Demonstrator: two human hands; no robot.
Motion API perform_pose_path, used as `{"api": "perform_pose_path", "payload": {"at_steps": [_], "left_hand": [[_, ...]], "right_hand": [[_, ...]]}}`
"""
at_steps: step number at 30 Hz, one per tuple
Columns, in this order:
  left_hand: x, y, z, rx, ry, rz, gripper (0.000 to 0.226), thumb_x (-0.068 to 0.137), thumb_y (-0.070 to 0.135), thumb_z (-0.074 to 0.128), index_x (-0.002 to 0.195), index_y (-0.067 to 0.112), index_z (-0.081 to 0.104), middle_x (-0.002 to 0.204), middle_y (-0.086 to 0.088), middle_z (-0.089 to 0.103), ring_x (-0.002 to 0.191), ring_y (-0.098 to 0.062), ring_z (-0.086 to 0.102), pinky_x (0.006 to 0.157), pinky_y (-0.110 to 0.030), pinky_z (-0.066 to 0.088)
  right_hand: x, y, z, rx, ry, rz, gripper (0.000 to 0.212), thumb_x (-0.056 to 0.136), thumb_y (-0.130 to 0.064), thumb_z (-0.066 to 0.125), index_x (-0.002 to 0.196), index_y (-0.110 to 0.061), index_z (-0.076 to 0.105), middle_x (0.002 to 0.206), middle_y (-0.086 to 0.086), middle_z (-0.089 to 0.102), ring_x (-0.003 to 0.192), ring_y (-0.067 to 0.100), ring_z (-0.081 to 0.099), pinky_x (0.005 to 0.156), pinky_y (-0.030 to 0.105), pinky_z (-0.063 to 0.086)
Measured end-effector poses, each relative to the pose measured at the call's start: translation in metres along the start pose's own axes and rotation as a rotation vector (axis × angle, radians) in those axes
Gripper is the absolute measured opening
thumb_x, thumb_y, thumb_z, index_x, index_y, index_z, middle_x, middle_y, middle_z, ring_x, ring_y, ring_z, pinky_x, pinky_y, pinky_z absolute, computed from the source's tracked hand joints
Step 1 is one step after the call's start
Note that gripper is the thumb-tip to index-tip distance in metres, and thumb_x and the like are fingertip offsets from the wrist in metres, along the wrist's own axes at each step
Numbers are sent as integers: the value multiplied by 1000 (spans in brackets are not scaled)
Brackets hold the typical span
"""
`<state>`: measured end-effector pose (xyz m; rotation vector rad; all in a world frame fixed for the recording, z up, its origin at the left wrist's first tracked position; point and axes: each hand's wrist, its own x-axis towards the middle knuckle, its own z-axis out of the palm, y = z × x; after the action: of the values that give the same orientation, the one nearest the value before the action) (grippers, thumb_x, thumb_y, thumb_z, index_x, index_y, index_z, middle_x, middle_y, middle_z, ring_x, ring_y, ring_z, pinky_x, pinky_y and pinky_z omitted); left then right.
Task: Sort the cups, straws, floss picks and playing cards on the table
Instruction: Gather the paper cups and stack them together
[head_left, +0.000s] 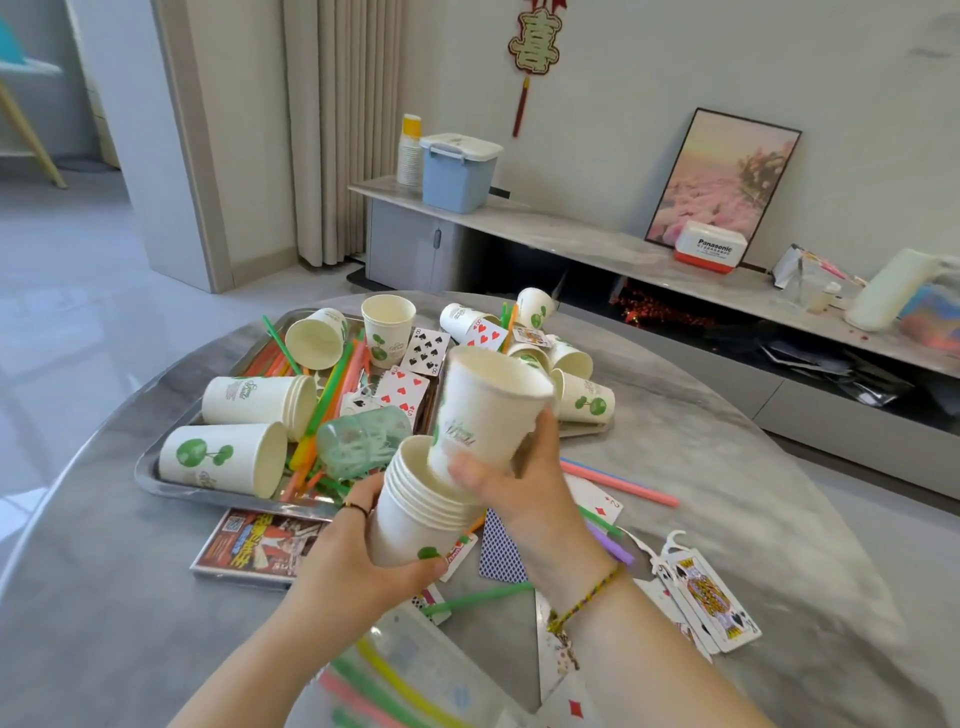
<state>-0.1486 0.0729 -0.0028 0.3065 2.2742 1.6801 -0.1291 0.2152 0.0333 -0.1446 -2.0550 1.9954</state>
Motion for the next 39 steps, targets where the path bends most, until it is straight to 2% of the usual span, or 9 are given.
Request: {"api": "perform_pose_path", "payload": {"at_steps": [5, 10, 20, 25, 28, 32, 35, 37, 39], "left_hand": [[3, -4, -5, 24, 12, 14, 73, 59, 18, 84, 109, 40, 36, 92, 13, 58, 81, -8, 58, 61, -23, 47], [2, -2, -5, 116, 0, 35, 69, 62, 13, 80, 100, 48, 34, 87, 16, 55, 73, -5, 55, 62, -26, 48], [4, -8, -7, 99, -17, 16, 63, 62, 16, 80, 96, 48, 38, 88, 13, 58, 68, -14, 56, 65, -33, 52], [4, -5, -10, 23, 11, 11, 66, 66, 11, 78, 105, 41, 36, 90, 13, 57, 76, -6, 57, 51, -13, 49], [4, -3, -12, 27, 49, 21, 67, 66, 14, 78, 109, 39, 33, 89, 19, 52, 77, 2, 51, 49, -7, 40], [5, -3, -13, -16, 99, 20, 70, 66, 10, 78, 107, 43, 32, 87, 19, 52, 76, 4, 48, 51, -5, 37], [6, -8, -14, -41, 101, 31, 71, 66, 7, 78, 110, 41, 34, 88, 18, 53, 79, 3, 50, 54, -6, 38], [8, -10, -16, -56, 87, 26, 70, 67, 7, 77, 109, 41, 33, 90, 19, 53, 80, 3, 50, 54, -5, 39], [9, -13, -18, -91, 75, 17, 70, 66, 8, 79, 110, 40, 35, 93, 18, 54, 82, 2, 51, 57, -5, 40]], "right_hand": [[-10, 5, 0, -21, -110, 44, 90, 54, -24, 71, 119, -49, 15, 131, -9, 43, 121, 2, 42, 68, -4, 39], [-4, -3, 1, -14, -110, -61, 86, 41, -44, 71, 112, -59, 25, 136, -17, 37, 124, 2, 42, 88, 11, 42], [0, 8, 4, -2, 71, -35, 50, 43, -40, 70, 82, -24, 44, 92, -9, 55, 65, -13, 53, 57, 8, 41], [-6, 19, 8, -261, -179, 47, 49, 55, -63, 60, 96, -42, 42, 134, -18, 31, 124, -2, 32, 94, 12, 30], [-8, 22, 8, -321, -289, 34, 75, 44, -95, 38, 108, -57, 28, 135, -32, 18, 129, -10, 19, 102, 7, 22], [-3, 18, 12, -371, -308, 48, 37, 83, -63, 35, 115, -54, 20, 141, -23, 20, 128, -12, 15, 106, 7, 16], [0, 15, 12, -365, -357, 93, 45, 90, -41, 37, 131, -39, 18, 135, -23, 25, 127, -12, 23, 105, 12, 23], [1, 11, 12, -294, -371, 120, 49, 87, -49, 44, 129, -38, 22, 123, -30, 32, 111, -24, 35, 89, 1, 33], [9, 8, 11, -277, -219, 113, 45, 86, -53, 48, 123, -36, 29, 123, -19, 41, 109, -10, 44, 76, 3, 38]]}}
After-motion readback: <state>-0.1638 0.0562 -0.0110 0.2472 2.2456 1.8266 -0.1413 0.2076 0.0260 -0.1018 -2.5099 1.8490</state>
